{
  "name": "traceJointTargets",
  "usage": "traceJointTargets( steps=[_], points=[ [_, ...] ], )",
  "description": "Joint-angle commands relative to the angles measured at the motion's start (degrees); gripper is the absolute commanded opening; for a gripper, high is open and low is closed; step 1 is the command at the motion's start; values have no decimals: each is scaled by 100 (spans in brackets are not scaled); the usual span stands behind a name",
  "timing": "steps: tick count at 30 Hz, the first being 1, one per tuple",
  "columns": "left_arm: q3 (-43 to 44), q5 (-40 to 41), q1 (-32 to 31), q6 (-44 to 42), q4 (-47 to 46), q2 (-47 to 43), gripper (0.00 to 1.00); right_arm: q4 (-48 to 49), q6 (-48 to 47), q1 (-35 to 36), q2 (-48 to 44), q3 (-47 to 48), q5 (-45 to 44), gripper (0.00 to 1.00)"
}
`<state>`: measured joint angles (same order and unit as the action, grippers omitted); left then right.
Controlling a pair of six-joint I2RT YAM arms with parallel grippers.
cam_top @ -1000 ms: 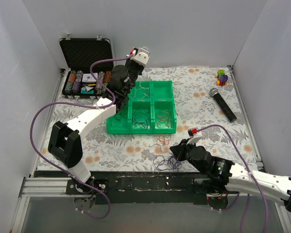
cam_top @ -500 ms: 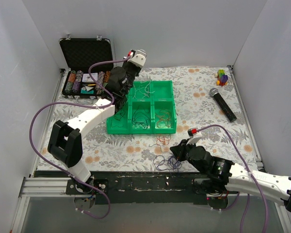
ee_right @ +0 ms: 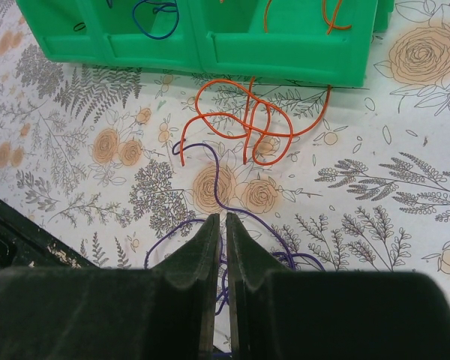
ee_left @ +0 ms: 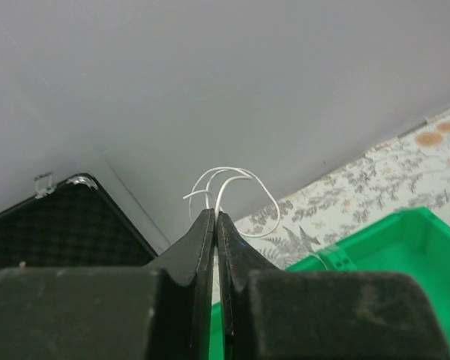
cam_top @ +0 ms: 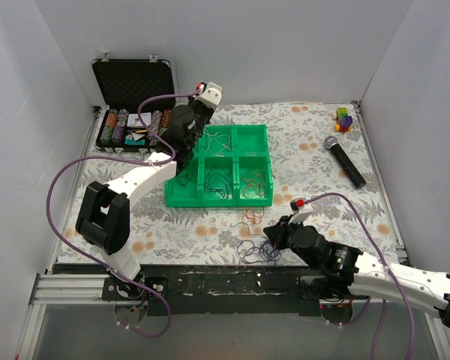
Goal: Untangle the cables
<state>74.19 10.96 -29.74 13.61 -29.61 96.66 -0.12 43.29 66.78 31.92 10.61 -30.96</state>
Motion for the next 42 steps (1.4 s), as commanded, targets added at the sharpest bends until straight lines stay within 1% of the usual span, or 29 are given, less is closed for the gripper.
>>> traceJointTargets(
  steps=[1,4,8,14,18,19,22,24,26,28,29,30,32,33,34,35,36,38,40,42],
  points=[
    [-396,-331,-15,46,403,-121,0,56,22,19,-54,125,-147,16],
    [-502,-498,-15,107,639,-95,0,21,22,19,-72,143,-173,16],
    [-511,-647,-15,248,702,-104,0,21,39,28,-116,152,-200,16],
    [-459,-727,-15,160,965,89,0,21,31,19,-107,169,-209,16],
    [-151,-1086,-15,142,1605,484,1,21,31,10,-72,196,-209,16],
    [-20,-1348,-15,108,1764,581,1,21,39,27,-72,204,-217,16],
    [392,-1491,-15,81,2247,967,2,21,31,10,-55,248,-235,16],
    [665,-1518,-15,98,2590,1222,3,-146,13,19,-63,275,-261,16],
    [868,-1614,-15,46,2906,1337,3,-164,-4,19,-72,301,-261,16],
    [886,-1693,-15,-16,3108,1294,6,-181,-13,19,-81,310,-270,16],
    [834,-1746,-15,-77,3136,1224,13,-190,-22,10,-81,319,-288,16],
    [764,-1781,-15,-138,3154,1145,23,-190,-22,19,-72,319,-288,17],
    [606,-1930,-15,-314,3241,969,32,-164,-40,19,-72,319,-305,17],
    [535,-1966,-15,-349,3250,864,38,-146,-40,19,-81,319,-305,17],
    [483,-2001,-15,-385,3251,767,50,-146,-48,28,-72,319,-305,17],
    [439,-2045,-15,-463,3259,662,59,-120,-48,19,-72,310,-297,17],
    [429,-2124,-15,-542,3312,565,63,-102,-48,19,-72,310,-288,17],
    [403,-2325,-15,-674,3400,363,76,-111,-22,28,-72,284,-253,17],
    [394,-2825,-15,-885,3688,91,87,-146,22,28,-90,257,-261,17],
    [263,-3658,-41,-1166,4197,-339,92,-225,74,28,-151,231,-279,17]
  ],
)
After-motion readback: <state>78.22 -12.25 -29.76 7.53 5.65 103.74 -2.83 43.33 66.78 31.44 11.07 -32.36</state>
